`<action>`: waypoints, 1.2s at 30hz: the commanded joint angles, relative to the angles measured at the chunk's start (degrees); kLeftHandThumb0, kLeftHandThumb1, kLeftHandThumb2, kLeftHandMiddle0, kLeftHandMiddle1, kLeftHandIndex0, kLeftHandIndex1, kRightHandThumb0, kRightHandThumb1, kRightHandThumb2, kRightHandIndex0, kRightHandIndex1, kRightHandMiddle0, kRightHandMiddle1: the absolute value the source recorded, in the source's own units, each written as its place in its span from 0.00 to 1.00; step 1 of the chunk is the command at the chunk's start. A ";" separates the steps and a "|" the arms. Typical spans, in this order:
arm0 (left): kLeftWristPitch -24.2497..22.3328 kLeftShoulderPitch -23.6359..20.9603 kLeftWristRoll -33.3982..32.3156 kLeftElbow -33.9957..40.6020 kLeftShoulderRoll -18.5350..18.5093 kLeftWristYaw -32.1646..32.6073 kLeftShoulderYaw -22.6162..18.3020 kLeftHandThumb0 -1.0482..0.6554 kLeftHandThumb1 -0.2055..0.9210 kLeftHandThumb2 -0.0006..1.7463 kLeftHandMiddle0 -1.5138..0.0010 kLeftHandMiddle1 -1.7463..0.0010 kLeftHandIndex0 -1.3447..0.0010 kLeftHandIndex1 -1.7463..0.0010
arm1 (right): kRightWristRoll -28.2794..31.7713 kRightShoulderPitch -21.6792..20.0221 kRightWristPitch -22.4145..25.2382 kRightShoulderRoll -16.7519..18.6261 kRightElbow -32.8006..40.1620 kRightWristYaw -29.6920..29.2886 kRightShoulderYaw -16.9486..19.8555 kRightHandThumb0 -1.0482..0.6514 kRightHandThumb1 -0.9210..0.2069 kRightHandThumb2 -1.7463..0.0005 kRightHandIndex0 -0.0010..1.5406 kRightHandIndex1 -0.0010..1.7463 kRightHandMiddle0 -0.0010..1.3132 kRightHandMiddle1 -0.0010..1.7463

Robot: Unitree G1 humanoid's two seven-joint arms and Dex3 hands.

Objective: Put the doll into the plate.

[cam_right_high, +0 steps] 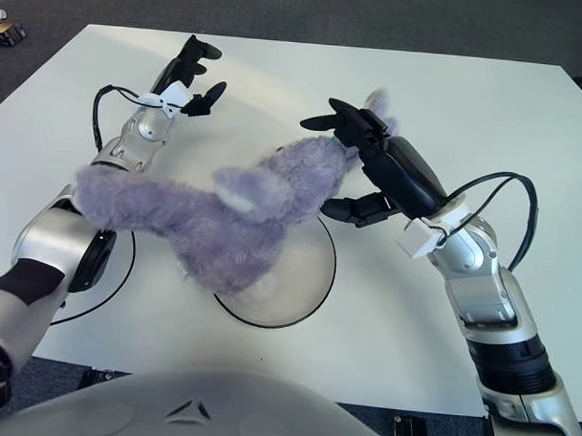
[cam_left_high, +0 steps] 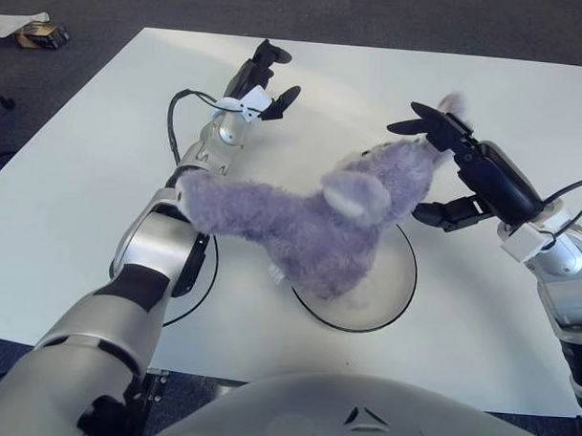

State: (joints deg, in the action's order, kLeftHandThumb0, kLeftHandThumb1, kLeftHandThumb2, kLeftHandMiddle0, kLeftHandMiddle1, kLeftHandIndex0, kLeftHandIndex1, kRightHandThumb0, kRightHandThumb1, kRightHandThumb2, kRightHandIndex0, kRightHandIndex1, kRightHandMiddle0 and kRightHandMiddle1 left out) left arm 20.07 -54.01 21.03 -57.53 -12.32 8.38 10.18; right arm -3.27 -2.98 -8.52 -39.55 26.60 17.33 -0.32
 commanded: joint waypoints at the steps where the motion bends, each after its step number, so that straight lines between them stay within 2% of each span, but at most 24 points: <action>1: -0.25 -1.60 1.60 0.53 -0.30 2.18 0.90 0.35 0.81 0.48 0.97 0.43 1.00 0.41 | 0.93 1.87 2.83 -1.43 2.82 4.18 0.51 0.29 0.01 0.49 0.00 0.00 0.00 0.16; 2: -0.37 -1.65 1.75 0.39 -0.32 2.23 1.01 0.37 0.78 0.50 0.98 0.43 1.00 0.40 | -1.33 1.64 -1.82 -1.52 1.18 3.63 0.79 0.39 0.07 0.46 0.00 0.00 0.00 0.18; 4: -0.49 -1.75 1.95 0.12 -0.38 2.33 1.17 0.38 0.74 0.53 0.98 0.44 1.00 0.40 | -4.27 1.27 -7.10 -2.02 -0.63 3.26 1.55 0.49 0.15 0.41 0.00 0.00 0.00 0.22; 5: -0.51 -1.79 2.03 0.04 -0.39 2.37 1.22 0.42 0.66 0.59 0.98 0.45 1.00 0.40 | -5.16 1.24 -8.27 -2.24 -1.01 3.32 1.88 0.64 0.26 0.32 0.00 0.00 0.00 0.29; 6: -0.43 -1.75 2.05 -0.04 -0.34 2.50 1.20 0.42 0.66 0.59 0.98 0.45 1.00 0.40 | -8.04 1.28 -12.79 -2.50 -2.73 1.61 3.19 0.64 0.26 0.32 0.00 0.00 0.00 0.29; 7: -0.37 -1.71 2.05 -0.08 -0.30 2.58 1.18 0.43 0.64 0.61 0.98 0.45 1.00 0.39 | -10.09 1.30 -16.08 -2.65 -4.01 0.33 4.14 0.67 0.28 0.29 0.01 0.00 0.00 0.35; 8: -0.37 -1.68 2.01 -0.10 -0.28 2.48 1.14 0.44 0.63 0.61 0.98 0.45 1.00 0.39 | -11.32 1.25 -19.03 -2.71 -5.33 -0.56 4.98 0.69 0.29 0.28 0.01 0.00 0.00 0.38; 11: -0.37 -1.74 1.88 -0.18 -0.35 2.06 1.10 0.46 0.60 0.64 0.99 0.44 1.00 0.38 | -11.96 1.36 -23.18 -2.40 -7.71 -1.37 6.34 0.73 0.32 0.23 0.04 0.01 0.00 0.52; 19: 0.40 -1.94 1.74 -0.63 -0.46 2.10 1.02 0.47 0.57 0.66 0.98 0.40 1.00 0.32 | -13.40 1.56 -26.96 -0.11 -10.43 -3.93 8.69 0.73 0.34 0.21 0.05 0.02 0.03 0.64; 26: 1.03 -2.18 1.96 -1.27 -0.64 2.15 1.19 0.48 0.56 0.66 0.98 0.38 1.00 0.31 | -13.96 1.25 -28.29 0.40 -11.85 -4.52 9.55 0.72 0.39 0.21 0.05 0.01 0.08 0.65; 31: 1.00 -2.38 1.86 -1.67 -0.62 2.00 1.12 0.49 0.55 0.67 0.99 0.38 1.00 0.30 | -14.88 1.42 -28.31 1.43 -12.44 -5.69 10.48 0.71 0.44 0.22 0.06 0.02 0.06 0.65; 36: 0.91 -2.50 1.75 -1.87 -0.63 1.73 1.06 0.48 0.55 0.67 0.99 0.37 1.00 0.29 | -14.99 -0.52 -27.78 2.18 -15.14 -7.64 11.87 0.70 0.51 0.22 0.08 0.03 0.03 0.65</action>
State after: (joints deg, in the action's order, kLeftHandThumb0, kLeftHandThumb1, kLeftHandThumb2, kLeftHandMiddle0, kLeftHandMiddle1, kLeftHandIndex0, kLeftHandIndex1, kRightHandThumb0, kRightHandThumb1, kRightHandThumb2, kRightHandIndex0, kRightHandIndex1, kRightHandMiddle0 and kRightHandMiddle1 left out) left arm 20.68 -55.20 22.93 -58.92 -12.43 10.17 11.29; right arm -17.47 -1.77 -36.67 -38.19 13.12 11.43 10.03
